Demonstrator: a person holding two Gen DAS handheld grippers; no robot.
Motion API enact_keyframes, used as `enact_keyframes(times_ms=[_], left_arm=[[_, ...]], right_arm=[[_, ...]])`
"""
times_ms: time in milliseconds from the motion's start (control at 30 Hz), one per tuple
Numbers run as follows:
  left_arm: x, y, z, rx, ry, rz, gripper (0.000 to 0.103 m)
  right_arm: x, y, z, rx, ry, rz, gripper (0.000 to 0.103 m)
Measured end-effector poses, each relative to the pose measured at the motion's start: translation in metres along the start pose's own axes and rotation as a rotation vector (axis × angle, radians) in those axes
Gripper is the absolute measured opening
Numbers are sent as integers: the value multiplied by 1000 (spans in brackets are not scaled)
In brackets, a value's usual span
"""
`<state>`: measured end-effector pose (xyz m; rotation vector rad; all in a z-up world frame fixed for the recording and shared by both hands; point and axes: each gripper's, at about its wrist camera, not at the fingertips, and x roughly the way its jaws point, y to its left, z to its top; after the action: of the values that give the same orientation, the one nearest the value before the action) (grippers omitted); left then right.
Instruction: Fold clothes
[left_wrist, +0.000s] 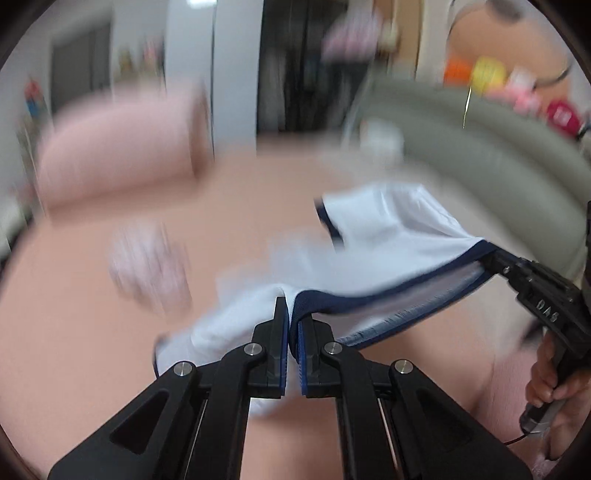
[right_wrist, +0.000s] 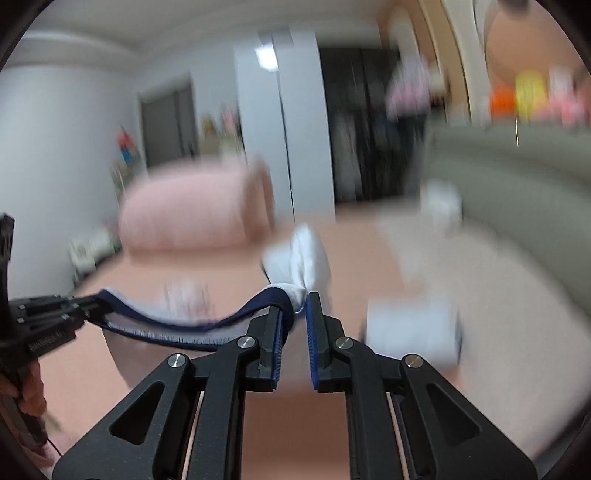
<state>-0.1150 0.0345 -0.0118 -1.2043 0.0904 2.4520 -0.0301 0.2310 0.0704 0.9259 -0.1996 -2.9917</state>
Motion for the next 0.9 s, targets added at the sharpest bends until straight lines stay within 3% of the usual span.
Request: enact_keyframes(times_ms=[67,167,233,300,367,433,533,633,700,800,900], left_arm=[[54,1,-42,-27,159,-20,5],[104,1,-89,-68,316,-51,6],[116,2,-109,-96,352,-65,7],[110,7,-119,-161,338,-121,16],[91,17,-124,-254,288,-214,39],[73,34,-126,-356,222,-312,41],[67,56,-132,-464,208,-251,42],[78,73,-148,-566,250,-152,41],[91,78,-163,-641,281,-188,41],[98,75,-174,-718,253,-251,41],[103,75,-173,-742,216,-231,41]], right_arm=[[45,-12,-62,36,196,-19,9],[93,-24,-140,29,436,-50,9],[105,-32,-169,41,526,-42,10],[106,-40,-185,67,580,-19,14],[100,-44,-188,84,595,15,17],[92,-46,-187,82,588,44,20],[72,-49,-172,81,544,102,27],[62,-53,-154,81,481,74,36],[75,-60,-145,94,478,33,36],[106,-69,-145,139,532,8,36],[127,-77,-149,163,584,3,36]])
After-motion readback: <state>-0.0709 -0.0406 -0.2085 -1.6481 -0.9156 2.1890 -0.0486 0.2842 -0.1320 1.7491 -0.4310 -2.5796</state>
